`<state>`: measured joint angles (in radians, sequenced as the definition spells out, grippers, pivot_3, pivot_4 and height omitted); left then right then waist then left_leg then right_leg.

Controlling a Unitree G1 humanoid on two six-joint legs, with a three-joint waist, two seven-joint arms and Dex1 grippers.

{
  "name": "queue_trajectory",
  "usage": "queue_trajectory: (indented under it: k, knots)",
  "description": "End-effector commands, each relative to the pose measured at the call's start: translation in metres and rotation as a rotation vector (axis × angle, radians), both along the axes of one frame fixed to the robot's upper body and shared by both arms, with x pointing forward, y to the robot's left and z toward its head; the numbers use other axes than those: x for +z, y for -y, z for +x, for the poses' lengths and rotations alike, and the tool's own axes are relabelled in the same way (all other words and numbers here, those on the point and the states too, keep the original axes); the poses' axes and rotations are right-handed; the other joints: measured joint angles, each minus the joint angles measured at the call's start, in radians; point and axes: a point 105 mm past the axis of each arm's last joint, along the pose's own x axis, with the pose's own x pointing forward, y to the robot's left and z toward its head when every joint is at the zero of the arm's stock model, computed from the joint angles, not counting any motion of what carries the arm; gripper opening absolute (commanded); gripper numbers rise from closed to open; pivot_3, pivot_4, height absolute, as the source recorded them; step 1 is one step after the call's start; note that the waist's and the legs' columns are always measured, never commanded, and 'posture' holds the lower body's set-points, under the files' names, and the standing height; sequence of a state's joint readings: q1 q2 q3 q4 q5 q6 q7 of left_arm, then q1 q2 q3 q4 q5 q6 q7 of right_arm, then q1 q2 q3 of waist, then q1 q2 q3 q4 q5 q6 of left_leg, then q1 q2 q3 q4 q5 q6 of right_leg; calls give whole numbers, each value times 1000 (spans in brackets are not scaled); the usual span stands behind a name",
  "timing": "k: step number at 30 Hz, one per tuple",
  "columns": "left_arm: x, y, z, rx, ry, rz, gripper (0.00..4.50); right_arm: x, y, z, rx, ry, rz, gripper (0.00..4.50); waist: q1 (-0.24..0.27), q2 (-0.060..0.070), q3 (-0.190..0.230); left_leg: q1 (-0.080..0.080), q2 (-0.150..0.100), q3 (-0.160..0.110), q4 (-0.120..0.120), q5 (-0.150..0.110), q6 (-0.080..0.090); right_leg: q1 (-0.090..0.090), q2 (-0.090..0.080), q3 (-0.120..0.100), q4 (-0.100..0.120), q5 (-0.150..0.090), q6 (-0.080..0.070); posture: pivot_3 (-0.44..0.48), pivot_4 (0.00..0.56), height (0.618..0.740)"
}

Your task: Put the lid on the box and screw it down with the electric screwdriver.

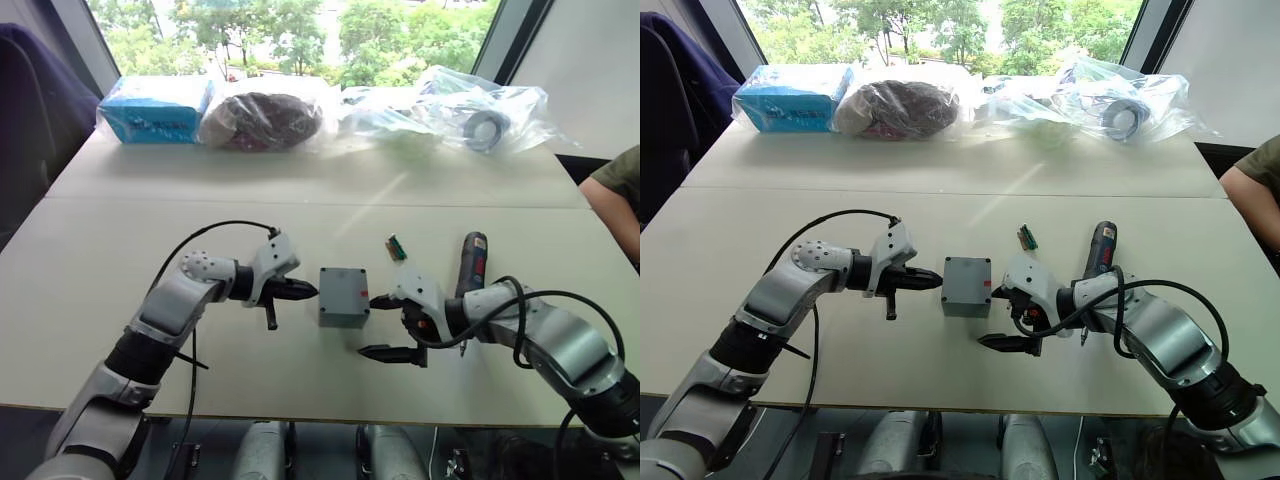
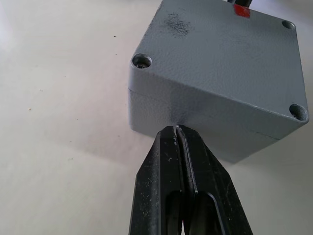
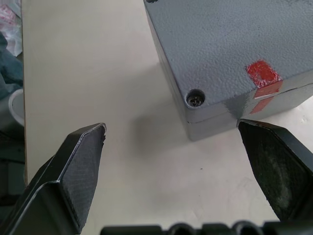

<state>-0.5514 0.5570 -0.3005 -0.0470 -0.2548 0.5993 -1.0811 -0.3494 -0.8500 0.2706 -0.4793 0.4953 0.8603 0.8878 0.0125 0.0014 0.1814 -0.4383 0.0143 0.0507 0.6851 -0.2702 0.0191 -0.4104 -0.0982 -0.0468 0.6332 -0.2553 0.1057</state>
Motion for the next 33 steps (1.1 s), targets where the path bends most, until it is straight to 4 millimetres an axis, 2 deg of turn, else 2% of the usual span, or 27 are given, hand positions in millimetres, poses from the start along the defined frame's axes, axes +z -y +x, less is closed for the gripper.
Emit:
queue_trajectory:
  k: [1, 7, 9, 11, 14, 16, 18, 19, 22, 25, 31, 33]
  knots:
    - [11, 6, -2, -44, 43, -21, 0, 12, -9, -6, 38, 43, 32, 4484, 0, 0, 0, 0, 0, 0, 0, 0, 0, 0, 0, 0, 0, 0, 0, 0, 150, 740]
    - [12, 2, -6, -61, 30, -12, 0, 15, -4, -5, 21, 56, 17, 4484, 0, 0, 0, 0, 0, 0, 0, 0, 0, 0, 0, 0, 0, 0, 0, 0, 150, 740]
    - [15, -4, -7, -61, 22, -13, 0, 25, 2, -4, 2, 65, 24, 4484, 0, 0, 0, 0, 0, 0, 0, 0, 0, 0, 0, 0, 0, 0, 0, 0, 150, 740]
    - [24, -12, -5, -45, 10, -36, 0, 43, 12, -1, -36, 78, 68, 4484, 0, 0, 0, 0, 0, 0, 0, 0, 0, 0, 0, 0, 0, 0, 0, 0, 150, 740]
    - [40, -22, 0, -10, -3, -98, 0, 77, 30, 13, -130, 125, 171, 4484, 0, 0, 0, 0, 1, 0, 0, 0, 0, 0, 0, 0, 0, 0, 0, 0, 150, 740]
    - [49, -23, 0, -11, -15, -132, 0, 91, 35, 25, -184, 150, 239, 4484, 0, 0, 0, 1, 1, 0, 0, 0, 0, 1, 0, 0, 0, 0, 0, 0, 150, 740]
    - [58, -22, 0, -25, -9, -167, 0, 100, 41, 41, -249, 184, 302, 4484, 0, 0, 0, 2, 1, 0, 0, 0, 0, 1, 0, 0, 0, 0, 0, 0, 150, 740]
    - [65, -21, 3, -18, 7, -183, 0, 102, 47, 59, -329, 229, 328, 4484, -1, 0, 0, 2, 1, 0, 0, 0, 0, 2, 0, 0, 0, 0, 0, 0, 150, 740]
    - [76, -19, 11, 5, 46, -202, 0, 90, 63, 102, -524, 326, 306, 4484, -2, -1, 0, 2, 0, 1, 0, 0, -1, 1, 0, 1, 1, 0, 0, 0, 150, 740]
    - [81, -14, 14, 19, 63, -198, 0, 67, 68, 129, -607, 339, 270, 4484, -2, -1, -1, 2, -1, 2, 0, 2, -3, 1, 0, 1, 1, 0, 0, 0, 150, 740]
    - [81, -8, 13, 24, 84, -196, 0, 40, 64, 145, -615, 332, 236, 4484, -5, -1, 0, 2, -1, 4, -1, 4, -6, 0, 0, 3, 1, 0, 0, 0, 150, 740]
    - [75, -9, 10, 19, 83, -177, 0, 35, 65, 146, -619, 334, 234, 4053, -7, -1, 0, 2, -1, 4, -1, 4, -6, 0, 0, 3, 1, 0, 0, 0, 150, 740]
